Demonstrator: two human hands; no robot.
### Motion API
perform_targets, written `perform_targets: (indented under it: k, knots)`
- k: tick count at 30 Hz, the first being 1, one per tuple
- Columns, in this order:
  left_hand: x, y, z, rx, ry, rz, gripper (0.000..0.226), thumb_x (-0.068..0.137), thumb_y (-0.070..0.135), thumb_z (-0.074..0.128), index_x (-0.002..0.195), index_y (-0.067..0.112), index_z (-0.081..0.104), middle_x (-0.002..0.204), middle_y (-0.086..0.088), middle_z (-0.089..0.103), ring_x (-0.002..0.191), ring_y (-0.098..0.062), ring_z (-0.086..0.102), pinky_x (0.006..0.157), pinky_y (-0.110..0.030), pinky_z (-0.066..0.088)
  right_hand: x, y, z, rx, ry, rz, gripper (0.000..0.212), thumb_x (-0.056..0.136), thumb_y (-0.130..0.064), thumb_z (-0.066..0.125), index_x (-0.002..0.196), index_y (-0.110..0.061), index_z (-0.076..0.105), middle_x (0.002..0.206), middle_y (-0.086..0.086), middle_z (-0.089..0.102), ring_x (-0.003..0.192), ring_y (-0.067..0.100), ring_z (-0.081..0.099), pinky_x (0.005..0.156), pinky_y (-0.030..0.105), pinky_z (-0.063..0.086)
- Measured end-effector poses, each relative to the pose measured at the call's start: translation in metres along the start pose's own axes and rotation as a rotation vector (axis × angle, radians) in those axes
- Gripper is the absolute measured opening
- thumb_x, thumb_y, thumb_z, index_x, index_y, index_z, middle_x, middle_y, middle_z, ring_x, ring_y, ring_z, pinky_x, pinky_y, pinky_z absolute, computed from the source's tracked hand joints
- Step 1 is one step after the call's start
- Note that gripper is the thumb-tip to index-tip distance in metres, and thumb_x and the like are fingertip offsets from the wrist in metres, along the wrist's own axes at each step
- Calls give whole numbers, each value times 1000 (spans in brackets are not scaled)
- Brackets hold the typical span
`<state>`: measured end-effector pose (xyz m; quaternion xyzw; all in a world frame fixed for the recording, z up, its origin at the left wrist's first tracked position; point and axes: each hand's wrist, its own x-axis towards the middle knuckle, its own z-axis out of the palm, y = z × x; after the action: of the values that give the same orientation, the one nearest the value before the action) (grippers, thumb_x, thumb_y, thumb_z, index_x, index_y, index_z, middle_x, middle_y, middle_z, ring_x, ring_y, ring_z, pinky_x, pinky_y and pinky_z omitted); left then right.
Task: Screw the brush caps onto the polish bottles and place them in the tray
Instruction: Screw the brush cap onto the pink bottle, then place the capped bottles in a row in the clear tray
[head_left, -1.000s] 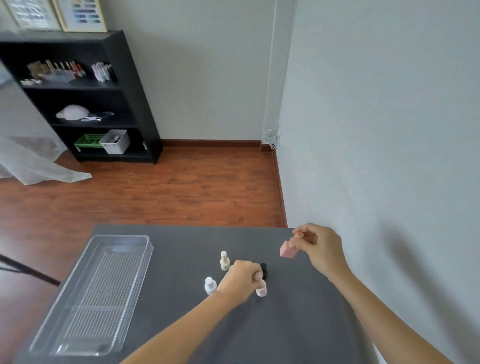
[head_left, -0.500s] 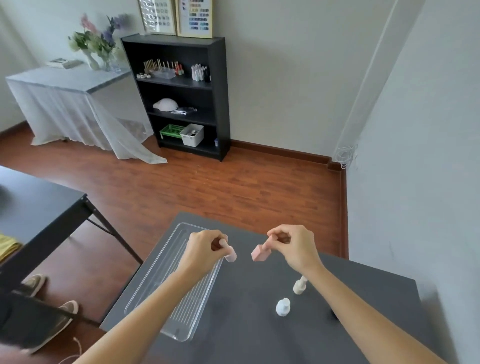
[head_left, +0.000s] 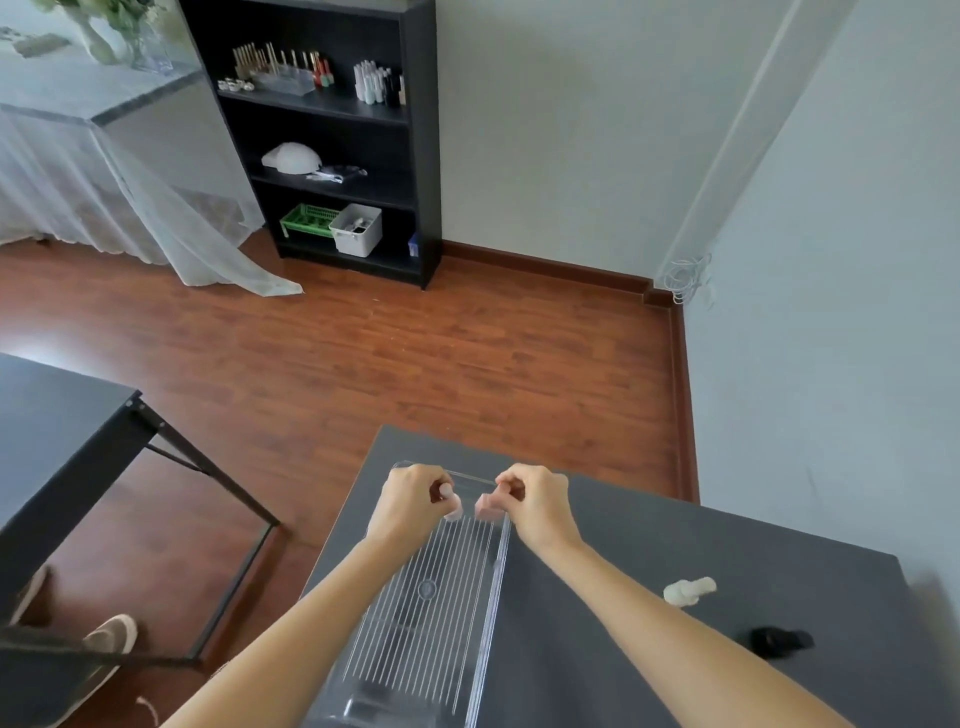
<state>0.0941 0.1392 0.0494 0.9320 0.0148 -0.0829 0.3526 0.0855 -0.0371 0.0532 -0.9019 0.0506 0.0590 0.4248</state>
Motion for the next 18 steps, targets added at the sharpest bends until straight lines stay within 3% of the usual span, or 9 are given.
perform_targets:
  k: [6,10,14,18]
  knots:
    - [21,-1,18,53,-97,73,13,81,8,64,85,9,76,80,-4,73,73,-21,62,62,-27,44,10,11,13,-144,-63,-39,12,83,2,55,76,-1,64,69,-5,62,60,5,53,58,21,42]
    - [28,-1,27,84,-122,97,11,82,6,62,83,6,74,80,-6,71,77,-27,63,64,-33,48,14,18,17,-233,-100,-85,7,87,-1,60,81,-2,64,84,9,67,66,5,55,62,27,45]
    - [32,0,34,86,-123,115,8,80,3,65,79,7,72,74,-1,63,73,-24,59,62,-29,43,17,22,18,-225,-85,-106,2,86,-4,64,86,-4,66,88,10,67,84,22,58,72,32,47]
    - [35,1,37,78,-125,118,9,80,3,66,84,6,73,81,-6,69,78,-25,62,67,-32,48,17,29,14,-205,-89,-123,21,86,-6,66,107,-6,68,101,9,68,100,24,58,80,27,44]
